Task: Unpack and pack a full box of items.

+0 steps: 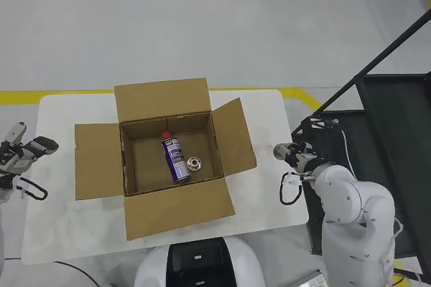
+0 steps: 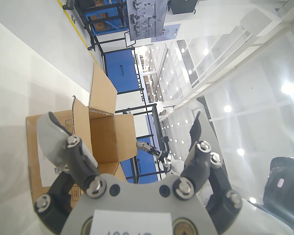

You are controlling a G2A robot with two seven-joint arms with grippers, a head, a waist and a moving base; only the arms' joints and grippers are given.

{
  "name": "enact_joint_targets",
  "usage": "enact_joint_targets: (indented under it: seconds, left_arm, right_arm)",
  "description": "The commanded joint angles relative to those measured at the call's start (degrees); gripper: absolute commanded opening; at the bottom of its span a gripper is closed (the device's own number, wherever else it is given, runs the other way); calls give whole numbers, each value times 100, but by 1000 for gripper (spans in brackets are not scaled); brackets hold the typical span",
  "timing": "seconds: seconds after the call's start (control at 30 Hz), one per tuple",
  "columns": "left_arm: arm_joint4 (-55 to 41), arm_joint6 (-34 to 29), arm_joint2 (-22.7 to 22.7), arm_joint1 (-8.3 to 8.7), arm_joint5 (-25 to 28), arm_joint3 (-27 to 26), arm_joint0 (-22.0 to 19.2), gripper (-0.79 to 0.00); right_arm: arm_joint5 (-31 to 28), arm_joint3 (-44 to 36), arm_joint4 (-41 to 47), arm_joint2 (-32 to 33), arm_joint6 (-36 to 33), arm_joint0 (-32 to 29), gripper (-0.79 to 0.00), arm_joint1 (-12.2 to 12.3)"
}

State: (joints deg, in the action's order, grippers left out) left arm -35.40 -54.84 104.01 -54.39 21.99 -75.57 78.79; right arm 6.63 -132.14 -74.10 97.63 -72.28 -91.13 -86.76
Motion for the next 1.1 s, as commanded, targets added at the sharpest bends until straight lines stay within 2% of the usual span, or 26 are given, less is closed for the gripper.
enact_joint_targets:
  seconds: [0.0,0.17,0.63,0.7,0.8,1.07]
  left_arm:
    - [0,0,0,0,0,0,0,0]
    - [0,0,0,0,0,0,0,0]
    - [0,0,0,0,0,0,0,0]
    - [0,0,0,0,0,0,0,0]
    - [0,0,0,0,0,0,0,0]
    - [0,0,0,0,0,0,0,0]
  right_arm:
    - [-42,233,27,26,144,-21,-785,13]
    - [-86,673,-6,46,487,-27,-785,42]
    - [-86,673,-6,46,487,-27,-785,42]
    - [-161,887,123,66,727,-13,-785,51]
    - [-276,1493,293,128,811,357,-785,83]
    - [-232,3245,-397,39,913,1673,-785,190]
